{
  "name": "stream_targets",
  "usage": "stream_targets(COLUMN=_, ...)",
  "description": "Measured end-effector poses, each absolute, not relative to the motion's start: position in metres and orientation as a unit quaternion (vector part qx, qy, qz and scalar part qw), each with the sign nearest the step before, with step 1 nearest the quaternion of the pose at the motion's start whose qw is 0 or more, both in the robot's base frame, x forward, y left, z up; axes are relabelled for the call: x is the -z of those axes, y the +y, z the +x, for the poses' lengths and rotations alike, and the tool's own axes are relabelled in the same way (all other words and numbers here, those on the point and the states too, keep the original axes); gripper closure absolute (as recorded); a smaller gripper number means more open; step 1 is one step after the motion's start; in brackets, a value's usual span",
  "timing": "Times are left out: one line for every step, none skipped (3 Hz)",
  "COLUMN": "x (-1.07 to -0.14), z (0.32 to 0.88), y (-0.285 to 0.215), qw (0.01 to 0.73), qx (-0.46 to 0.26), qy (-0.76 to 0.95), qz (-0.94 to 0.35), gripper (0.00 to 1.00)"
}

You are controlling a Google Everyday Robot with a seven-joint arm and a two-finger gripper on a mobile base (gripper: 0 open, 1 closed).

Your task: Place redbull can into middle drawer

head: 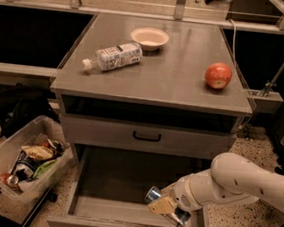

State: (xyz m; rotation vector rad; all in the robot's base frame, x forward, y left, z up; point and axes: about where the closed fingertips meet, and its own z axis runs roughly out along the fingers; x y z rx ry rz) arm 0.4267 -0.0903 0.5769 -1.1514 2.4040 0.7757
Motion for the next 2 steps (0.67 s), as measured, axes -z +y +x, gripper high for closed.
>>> stream_targets(x=-0.557, z=0.439, y=-0.103, qw=0.206, qx=-0.265, qy=0.850, qz=-0.407, gripper=1.00)
stream_targets(x=-0.544, z=0.487, y=-0.138, qw=0.286, qx=-0.210, qy=0.859, qz=-0.369, gripper=1.00)
